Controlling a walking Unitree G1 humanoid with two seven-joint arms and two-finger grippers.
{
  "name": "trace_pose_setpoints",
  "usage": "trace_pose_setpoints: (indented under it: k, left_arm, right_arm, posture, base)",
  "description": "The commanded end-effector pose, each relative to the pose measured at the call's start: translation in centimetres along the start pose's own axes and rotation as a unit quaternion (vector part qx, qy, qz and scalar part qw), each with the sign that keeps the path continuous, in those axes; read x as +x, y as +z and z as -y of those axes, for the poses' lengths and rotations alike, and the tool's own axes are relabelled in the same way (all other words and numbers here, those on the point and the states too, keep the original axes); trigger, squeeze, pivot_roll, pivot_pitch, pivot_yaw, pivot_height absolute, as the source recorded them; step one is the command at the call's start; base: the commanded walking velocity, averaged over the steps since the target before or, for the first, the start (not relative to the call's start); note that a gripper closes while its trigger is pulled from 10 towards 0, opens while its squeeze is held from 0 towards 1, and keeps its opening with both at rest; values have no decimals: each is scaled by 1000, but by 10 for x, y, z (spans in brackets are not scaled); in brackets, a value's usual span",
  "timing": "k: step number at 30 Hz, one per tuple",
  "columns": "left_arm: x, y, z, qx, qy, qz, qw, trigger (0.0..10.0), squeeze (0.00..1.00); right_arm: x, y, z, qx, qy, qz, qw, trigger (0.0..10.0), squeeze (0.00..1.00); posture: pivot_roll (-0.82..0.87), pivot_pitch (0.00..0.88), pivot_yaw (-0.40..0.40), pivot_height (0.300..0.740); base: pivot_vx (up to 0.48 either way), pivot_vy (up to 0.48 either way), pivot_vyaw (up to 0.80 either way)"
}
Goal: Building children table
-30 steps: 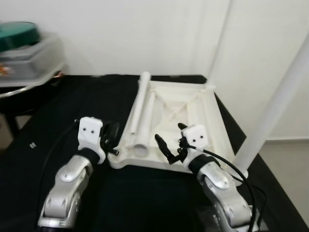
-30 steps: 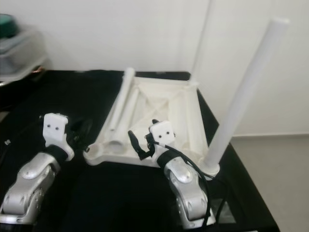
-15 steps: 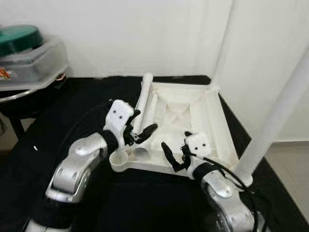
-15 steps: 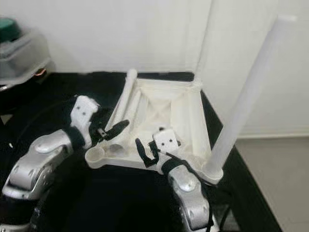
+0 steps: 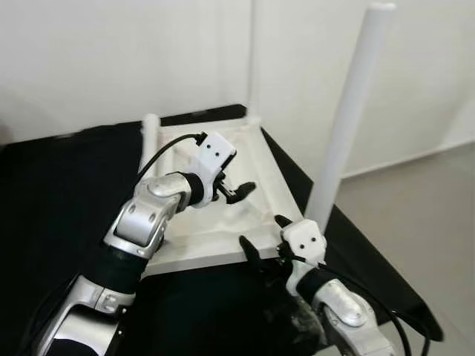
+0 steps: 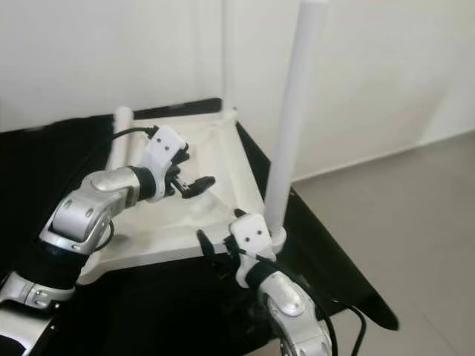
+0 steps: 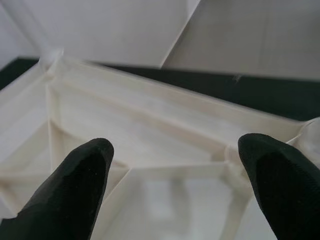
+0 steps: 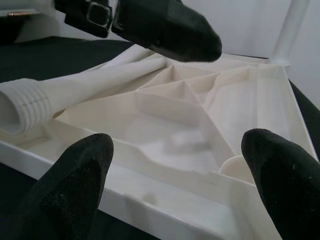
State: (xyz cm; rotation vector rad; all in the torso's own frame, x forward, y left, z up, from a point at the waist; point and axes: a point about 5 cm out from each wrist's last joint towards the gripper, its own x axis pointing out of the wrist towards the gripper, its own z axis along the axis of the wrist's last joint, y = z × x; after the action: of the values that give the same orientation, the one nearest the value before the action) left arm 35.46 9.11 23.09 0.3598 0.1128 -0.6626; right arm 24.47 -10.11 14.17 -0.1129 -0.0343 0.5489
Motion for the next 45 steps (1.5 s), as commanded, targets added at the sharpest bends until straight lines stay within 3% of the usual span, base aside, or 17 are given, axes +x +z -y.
trace_pose_setpoints:
  k: [1, 8, 16, 20, 22, 28, 38, 39, 40, 45]
  left_arm:
    - [1, -7, -6, -3, 19, -35, 999, 10000, 0]
    - [9, -20, -23, 16, 37, -136, 990, 10000, 0]
    - [17, -39, -24, -36, 46, -238, 970, 10000, 0]
    - [18, -43, -24, -49, 48, -257, 964, 10000, 0]
    - [21, -46, -22, -84, 45, -276, 956, 10000, 0]
    - [24, -50, -18, -115, 27, -307, 944, 10000, 0]
    - [25, -55, -13, -121, 9, -340, 932, 10000, 0]
    - [26, -55, -14, -122, 9, -339, 933, 8314, 0]
    - [26, -53, -14, -124, 11, -336, 934, 0, 0]
    - [27, -49, -16, -132, 8, -328, 935, 0, 0]
  right_arm:
    - [0, 4, -5, -8, 16, 9, 1000, 10000, 0]
    - [0, 3, -7, -14, 29, 0, 999, 10000, 0]
    - [-2, 3, -8, -13, 29, -1, 999, 10000, 0]
    - [-3, 3, -8, -13, 29, -2, 1000, 10000, 0]
    - [-3, 2, -9, -12, 29, -3, 999, 10000, 0]
    - [-4, 1, -11, -11, 30, -5, 999, 10000, 0]
    - [-4, 0, -11, -8, 28, -7, 1000, 10000, 0]
    - [-4, 0, -11, -8, 27, -8, 1000, 10000, 0]
    - [-4, 0, -11, -7, 27, -8, 1000, 10000, 0]
    - [-4, -1, -11, -5, 26, -9, 1000, 10000, 0]
  posture:
    - [-87, 27, 26, 740]
    - [-86, 30, 21, 740]
    - [-85, 41, 29, 740]
    - [-81, 45, 31, 740]
    - [-78, 47, 34, 740]
    - [-75, 50, 39, 740]
    - [-71, 52, 43, 740]
    - [-71, 52, 43, 740]
    - [-71, 53, 43, 740]
    - [-70, 52, 44, 740]
  base:
    - [0, 0, 0]
    - [0, 0, 0]
    - [0, 0, 0]
    - [0, 0, 0]
    - [0, 0, 0]
    - [0, 0, 0]
    - [0, 0, 0]
    - [0, 0, 0]
    - [0, 0, 0]
    - [0, 0, 0]
